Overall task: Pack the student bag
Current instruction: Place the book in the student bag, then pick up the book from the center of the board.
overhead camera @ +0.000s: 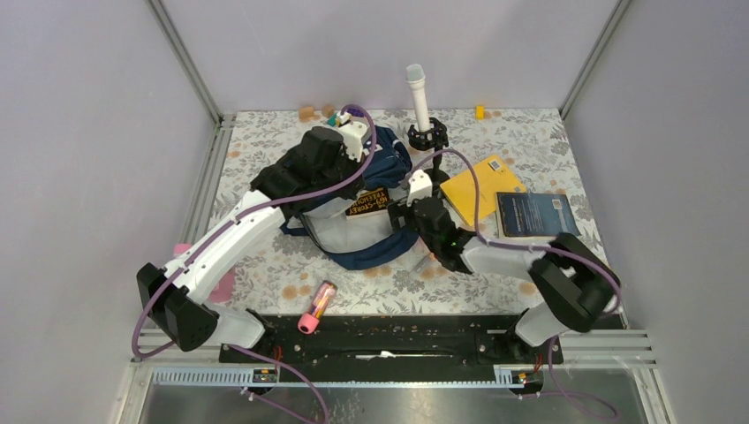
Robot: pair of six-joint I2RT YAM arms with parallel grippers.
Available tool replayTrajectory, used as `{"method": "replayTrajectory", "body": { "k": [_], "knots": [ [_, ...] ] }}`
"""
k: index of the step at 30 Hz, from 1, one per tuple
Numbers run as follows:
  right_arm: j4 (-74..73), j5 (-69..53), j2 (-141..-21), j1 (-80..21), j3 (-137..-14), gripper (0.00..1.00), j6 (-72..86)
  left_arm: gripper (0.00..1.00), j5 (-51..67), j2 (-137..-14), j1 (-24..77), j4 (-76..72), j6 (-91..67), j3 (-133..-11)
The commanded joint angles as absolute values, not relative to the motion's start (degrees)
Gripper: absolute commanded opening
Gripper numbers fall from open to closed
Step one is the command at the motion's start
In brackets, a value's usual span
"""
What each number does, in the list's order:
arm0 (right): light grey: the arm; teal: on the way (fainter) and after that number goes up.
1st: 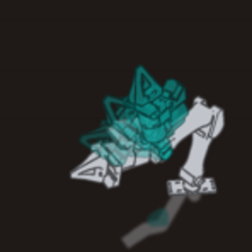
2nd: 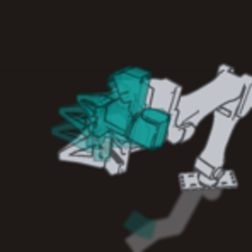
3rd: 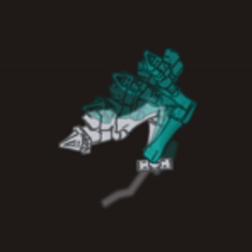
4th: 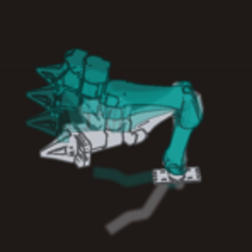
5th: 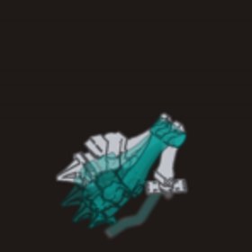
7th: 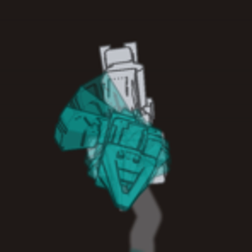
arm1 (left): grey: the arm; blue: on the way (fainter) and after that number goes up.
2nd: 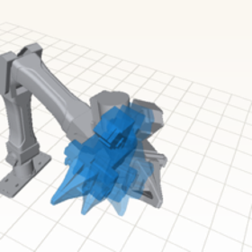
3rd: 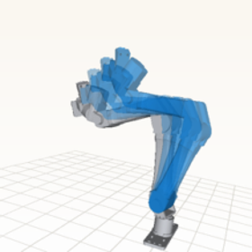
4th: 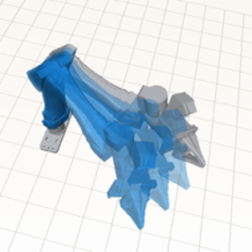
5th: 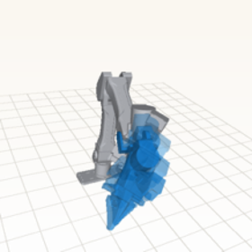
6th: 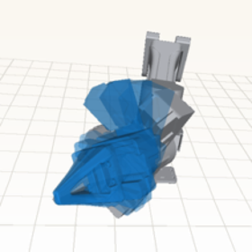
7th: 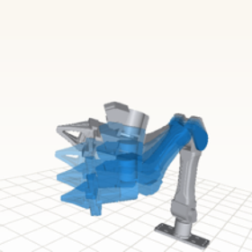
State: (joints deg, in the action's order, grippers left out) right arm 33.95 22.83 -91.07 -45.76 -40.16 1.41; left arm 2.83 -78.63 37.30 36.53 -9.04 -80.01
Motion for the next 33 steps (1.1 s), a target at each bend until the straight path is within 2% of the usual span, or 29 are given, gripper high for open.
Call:
{"method": "replayTrajectory", "body": {
  "k": [1, 9, 17, 22, 26, 33],
  "knots": [
    [29.0, 20.7, -80.2, -46.3, -37.6, 0.96, 4.6, 0.00, -1.5, -76.8, 37.4, 33.6, -9.3, -82.3],
    [18.7, 22.8, -60.2, -46.2, -29.5, 1.00, 4.8, 0.00, -3.3, -78.5, 37.4, 32.5, -9.4, -81.1],
    [-0.5, 28.4, -50.7, -44.9, -31.6, 1.00, 4.2, 0.00, -5.0, -78.0, 37.4, 31.7, -9.8, -79.5],
    [-8.8, 30.8, -48.7, -41.7, -35.2, 1.00, 3.6, 0.00, -3.3, -77.4, 37.4, 31.8, -10.5, -76.4],
    [-7.7, 33.3, -49.2, -38.0, -36.5, 1.00, 2.4, 0.00, -3.7, -76.3, 37.4, 32.1, -10.6, -73.6],
    [-0.5, 35.7, -61.8, -37.6, -40.7, 1.00, -7.0, 0.00, -4.4, -74.9, 37.4, 33.1, -10.2, -73.0]
  ]
}}
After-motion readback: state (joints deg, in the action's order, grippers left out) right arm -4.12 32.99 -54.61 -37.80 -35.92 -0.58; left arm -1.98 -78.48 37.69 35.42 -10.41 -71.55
